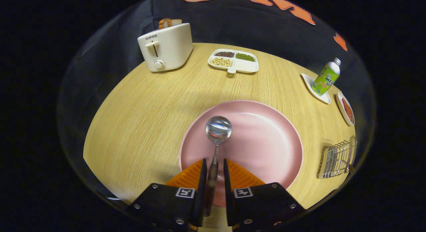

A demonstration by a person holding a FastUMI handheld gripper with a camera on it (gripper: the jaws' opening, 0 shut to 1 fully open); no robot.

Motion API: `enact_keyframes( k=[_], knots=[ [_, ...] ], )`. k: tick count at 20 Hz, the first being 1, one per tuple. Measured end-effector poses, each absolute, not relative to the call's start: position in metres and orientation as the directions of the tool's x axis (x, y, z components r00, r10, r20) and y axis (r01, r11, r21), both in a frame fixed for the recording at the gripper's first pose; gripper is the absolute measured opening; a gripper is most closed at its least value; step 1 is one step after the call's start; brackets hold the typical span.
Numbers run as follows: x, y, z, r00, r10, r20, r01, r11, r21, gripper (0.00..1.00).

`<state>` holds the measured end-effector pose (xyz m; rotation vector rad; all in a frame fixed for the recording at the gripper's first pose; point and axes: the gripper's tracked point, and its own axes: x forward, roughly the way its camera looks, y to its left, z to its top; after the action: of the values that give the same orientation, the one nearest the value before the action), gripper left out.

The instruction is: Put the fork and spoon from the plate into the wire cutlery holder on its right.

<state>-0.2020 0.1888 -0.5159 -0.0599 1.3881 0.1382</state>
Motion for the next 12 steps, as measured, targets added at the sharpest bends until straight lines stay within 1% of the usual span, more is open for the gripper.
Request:
enact_keyframes(
  k=[2, 4, 7, 12],
  knots=[
    [-0.203, 0.186, -0.52, 0.154, 0.051, -0.987, -0.121, 0.992, 0.033, 0.16],
    [-0.204, 0.187, -0.52, 0.137, 0.068, -0.988, -0.1, 0.994, 0.054, 0.11],
    [-0.203, 0.183, -0.514, 0.13, 0.085, -0.988, -0.055, 0.995, 0.079, 0.07],
    [-0.187, 0.157, -0.486, 0.205, 0.081, -0.975, 0.013, 0.996, 0.086, 0.06]
  ],
)
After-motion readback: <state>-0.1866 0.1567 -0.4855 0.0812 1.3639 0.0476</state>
